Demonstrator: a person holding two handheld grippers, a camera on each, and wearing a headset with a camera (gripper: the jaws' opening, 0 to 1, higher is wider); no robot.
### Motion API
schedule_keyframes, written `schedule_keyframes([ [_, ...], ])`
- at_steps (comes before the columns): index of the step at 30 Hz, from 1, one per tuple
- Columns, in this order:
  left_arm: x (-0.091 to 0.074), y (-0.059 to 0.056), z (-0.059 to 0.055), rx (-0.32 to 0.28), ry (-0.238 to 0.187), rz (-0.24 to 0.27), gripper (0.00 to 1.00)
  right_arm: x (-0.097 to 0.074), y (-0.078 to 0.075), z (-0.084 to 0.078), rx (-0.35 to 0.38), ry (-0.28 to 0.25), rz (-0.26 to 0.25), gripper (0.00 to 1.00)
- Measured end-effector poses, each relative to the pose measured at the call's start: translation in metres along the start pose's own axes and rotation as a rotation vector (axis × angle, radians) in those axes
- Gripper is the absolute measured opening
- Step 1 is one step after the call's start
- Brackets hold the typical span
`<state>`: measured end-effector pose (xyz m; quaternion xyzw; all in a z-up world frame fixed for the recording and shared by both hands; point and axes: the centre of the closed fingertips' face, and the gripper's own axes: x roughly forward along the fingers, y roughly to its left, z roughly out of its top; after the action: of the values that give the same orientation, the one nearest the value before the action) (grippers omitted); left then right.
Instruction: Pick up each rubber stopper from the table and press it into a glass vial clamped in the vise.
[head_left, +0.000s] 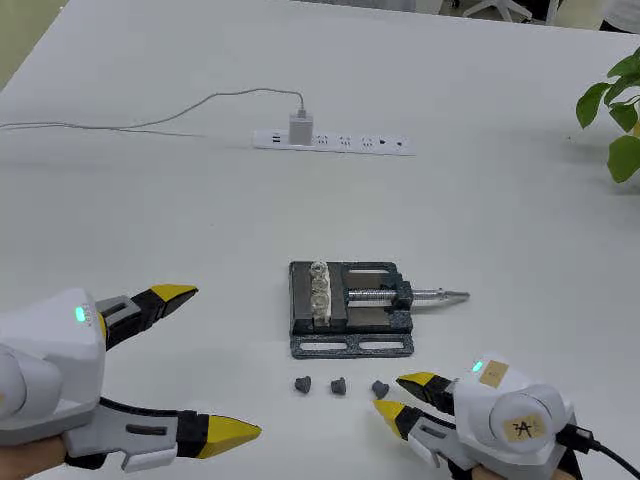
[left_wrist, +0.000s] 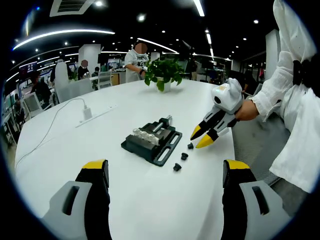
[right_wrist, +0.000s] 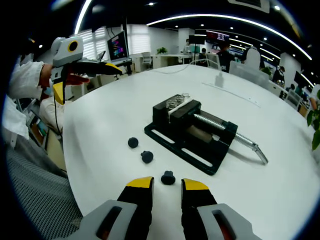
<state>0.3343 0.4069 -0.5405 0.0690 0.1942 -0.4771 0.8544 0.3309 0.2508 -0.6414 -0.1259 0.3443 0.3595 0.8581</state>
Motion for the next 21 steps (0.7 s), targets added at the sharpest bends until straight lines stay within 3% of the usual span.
schedule_keyframes([
  [21, 0.0032, -0.0022, -0.0002, -0.006, -0.003, -0.01, 0.93, 0.0058, -0.0012, -0.0039, 0.02, 0.026, -0.019, 0.09],
])
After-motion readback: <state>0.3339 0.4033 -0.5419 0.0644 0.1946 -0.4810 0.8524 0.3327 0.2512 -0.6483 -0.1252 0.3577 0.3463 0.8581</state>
